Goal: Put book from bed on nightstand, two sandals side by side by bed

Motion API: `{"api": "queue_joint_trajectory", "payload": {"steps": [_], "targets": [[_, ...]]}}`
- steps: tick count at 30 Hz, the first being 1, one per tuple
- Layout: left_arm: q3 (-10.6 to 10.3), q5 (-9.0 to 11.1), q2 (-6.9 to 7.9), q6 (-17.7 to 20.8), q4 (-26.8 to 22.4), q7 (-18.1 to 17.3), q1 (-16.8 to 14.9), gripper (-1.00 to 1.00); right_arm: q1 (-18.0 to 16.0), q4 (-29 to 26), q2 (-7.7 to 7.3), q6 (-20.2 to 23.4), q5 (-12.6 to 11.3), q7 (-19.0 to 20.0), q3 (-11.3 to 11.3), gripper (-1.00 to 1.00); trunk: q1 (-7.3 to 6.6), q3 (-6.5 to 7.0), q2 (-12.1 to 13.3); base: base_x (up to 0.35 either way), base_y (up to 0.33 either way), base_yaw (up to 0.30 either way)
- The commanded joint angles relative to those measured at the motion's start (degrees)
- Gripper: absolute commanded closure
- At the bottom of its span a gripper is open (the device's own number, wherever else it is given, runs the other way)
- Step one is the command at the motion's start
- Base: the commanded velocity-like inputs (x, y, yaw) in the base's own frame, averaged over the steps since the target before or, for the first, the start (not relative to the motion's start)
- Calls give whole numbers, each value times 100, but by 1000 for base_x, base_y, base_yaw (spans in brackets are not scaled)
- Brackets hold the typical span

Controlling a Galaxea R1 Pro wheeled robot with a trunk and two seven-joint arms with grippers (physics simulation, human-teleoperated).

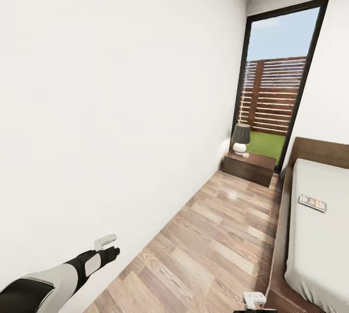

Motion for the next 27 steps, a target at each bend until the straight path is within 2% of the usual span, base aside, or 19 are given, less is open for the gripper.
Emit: {"api": "queue_joint_trajectory", "payload": {"steps": [1,27], "targets": [[-48,50,1,19,2,6,-2,-100,-3,-4,-2,26,-57,13,48,-100,4,-2,-3,178,212,-299],[-48,50,0,19,2,6,-2,-100,-1,-4,-2,26,-60,13,47,-100,4,-2,-3,175,137,-300]]}}
